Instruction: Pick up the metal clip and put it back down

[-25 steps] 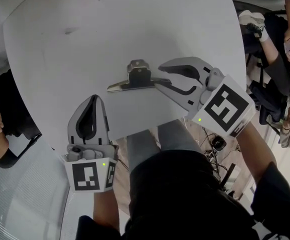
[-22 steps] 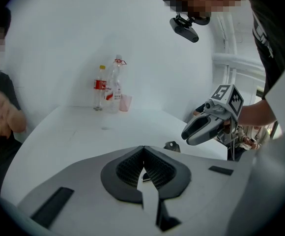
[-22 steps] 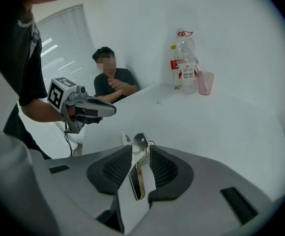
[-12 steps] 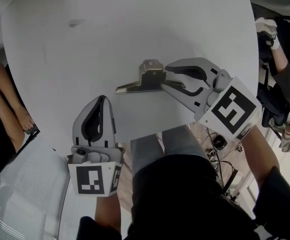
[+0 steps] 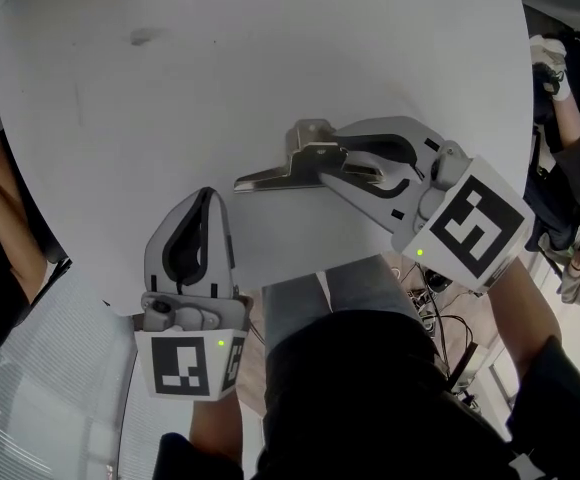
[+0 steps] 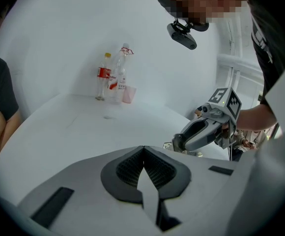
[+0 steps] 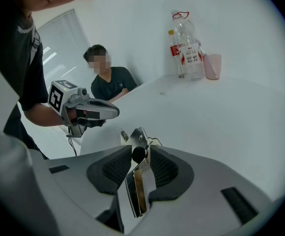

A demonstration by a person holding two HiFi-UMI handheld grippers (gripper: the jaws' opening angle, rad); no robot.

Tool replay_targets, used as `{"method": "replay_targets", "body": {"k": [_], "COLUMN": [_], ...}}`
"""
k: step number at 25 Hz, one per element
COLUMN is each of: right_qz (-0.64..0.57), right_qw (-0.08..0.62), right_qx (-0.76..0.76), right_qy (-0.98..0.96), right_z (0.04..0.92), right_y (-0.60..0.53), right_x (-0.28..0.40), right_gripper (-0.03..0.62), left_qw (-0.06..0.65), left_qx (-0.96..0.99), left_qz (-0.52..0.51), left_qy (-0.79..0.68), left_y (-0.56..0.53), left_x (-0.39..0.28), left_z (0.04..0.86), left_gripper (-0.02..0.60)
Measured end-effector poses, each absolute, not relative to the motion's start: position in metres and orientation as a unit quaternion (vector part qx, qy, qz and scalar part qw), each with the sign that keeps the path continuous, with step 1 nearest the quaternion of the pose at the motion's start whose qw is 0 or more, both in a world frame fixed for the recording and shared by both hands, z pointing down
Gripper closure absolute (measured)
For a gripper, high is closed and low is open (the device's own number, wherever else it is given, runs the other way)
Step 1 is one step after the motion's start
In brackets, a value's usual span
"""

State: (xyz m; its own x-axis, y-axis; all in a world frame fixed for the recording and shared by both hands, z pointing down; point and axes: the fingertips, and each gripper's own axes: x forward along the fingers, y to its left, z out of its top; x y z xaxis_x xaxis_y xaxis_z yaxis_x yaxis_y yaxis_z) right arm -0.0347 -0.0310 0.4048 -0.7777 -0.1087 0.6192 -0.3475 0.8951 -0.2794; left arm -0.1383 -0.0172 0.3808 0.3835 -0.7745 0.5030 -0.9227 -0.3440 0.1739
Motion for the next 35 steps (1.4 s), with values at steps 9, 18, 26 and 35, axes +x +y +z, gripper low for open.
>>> {"method": "replay_targets", "body": {"k": [9, 18, 26, 35], "right_qz": [0.24, 0.243, 0.234, 0.23], "right_qw": [0.294, 0.283, 0.283, 0.263], "right_qx": [0.095, 0.08, 0.08, 0.067], "right_qy": [-0.92, -0.924, -0.927, -0.935], "right_z": [0.404, 0.403, 0.398, 0.392], "right_y": [-0.033, -0.031, -0.034, -0.035], "right_x": [-0.038, -0.038, -0.04, -0.044], "right_gripper": [0.471, 0.471, 0.471, 0.503], "left_qw": [0.239, 0.237, 0.254, 0.24], "left_qx": [0.794, 0.794, 0.788, 0.793], "left_qz": [0.172, 0.164, 0.173, 0.173], "left_qy": [-0.533, -0.536, -0.533, -0.533], "left_y": [-0.021, -0.023, -0.017, -0.017], "left_x": [-0.134, -0.128, -0.127, -0.126], "left_z": [0.389, 0.39, 0.391, 0.39], "left_gripper": [0.56, 0.56, 0.56, 0.56]}}
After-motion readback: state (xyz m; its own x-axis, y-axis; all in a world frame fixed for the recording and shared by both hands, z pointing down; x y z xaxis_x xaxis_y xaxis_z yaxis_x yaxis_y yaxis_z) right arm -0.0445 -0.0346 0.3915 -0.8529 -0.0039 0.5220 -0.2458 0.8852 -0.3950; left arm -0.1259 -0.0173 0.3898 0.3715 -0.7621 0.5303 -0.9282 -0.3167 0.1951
